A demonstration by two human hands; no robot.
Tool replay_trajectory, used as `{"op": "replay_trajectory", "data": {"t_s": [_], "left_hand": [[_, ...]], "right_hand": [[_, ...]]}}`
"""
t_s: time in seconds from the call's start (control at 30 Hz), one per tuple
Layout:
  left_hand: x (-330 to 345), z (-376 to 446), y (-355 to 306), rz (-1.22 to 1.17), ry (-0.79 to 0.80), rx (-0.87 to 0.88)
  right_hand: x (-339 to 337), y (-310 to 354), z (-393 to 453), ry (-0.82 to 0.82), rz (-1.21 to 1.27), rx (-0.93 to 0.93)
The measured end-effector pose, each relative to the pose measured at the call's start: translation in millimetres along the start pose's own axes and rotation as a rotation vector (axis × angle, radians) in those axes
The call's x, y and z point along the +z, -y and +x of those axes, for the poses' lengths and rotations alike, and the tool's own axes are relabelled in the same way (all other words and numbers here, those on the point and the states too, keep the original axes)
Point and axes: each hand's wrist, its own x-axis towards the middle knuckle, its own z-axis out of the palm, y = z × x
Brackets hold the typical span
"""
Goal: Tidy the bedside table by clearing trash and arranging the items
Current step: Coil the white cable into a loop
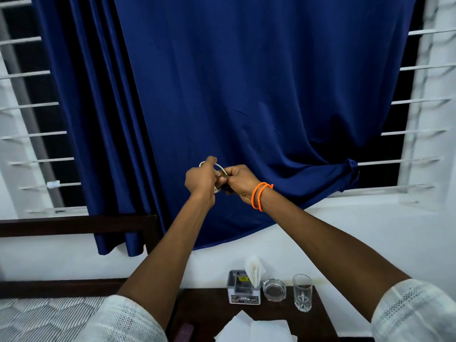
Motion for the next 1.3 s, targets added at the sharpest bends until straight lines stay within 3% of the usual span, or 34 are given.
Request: {"op": "replay_trajectory", "data": {"t_s": [0.23, 0.37, 0.43, 0.6, 0.73, 1.07, 1.3], "left_hand": [[4.8, -8.3, 13.0, 0.030, -0.089, 0.036], [3.9, -4.3, 14.1, -0.044, -0.056, -0.018], [-2.8, 2.4, 13.1, -0.059, 0.029, -0.070], [-24.0, 12.9, 5.5, 0.009, 0.478, -0.178], [-36.4, 19.4, -0.2, -0.048, 0.654, -0.232], [-44.2, 29.0, 12.0, -0.248, 0.550, -0.261], [-44.2, 24.6, 17.2, -0.072, 0.526, -0.210]], "right_hand": [[-2.8, -8.9, -2.7, -0.018, -0.038, -0.031], [-8.3, -9.9, 0.1, -0.033, -0.043, -0.043], [-16.5, -10.9, 2.1, -0.049, -0.055, -0.039], [-29.8, -13.3, -0.6, -0.015, -0.019, 0.010], [-34.5, -13.2, 1.3, 0.030, 0.035, 0.046], [-39.0, -3.1, -0.2, 0.189, 0.046, 0.139], [-45.1, -1.2, -6.7, 0.230, -0.028, 0.063]]}}
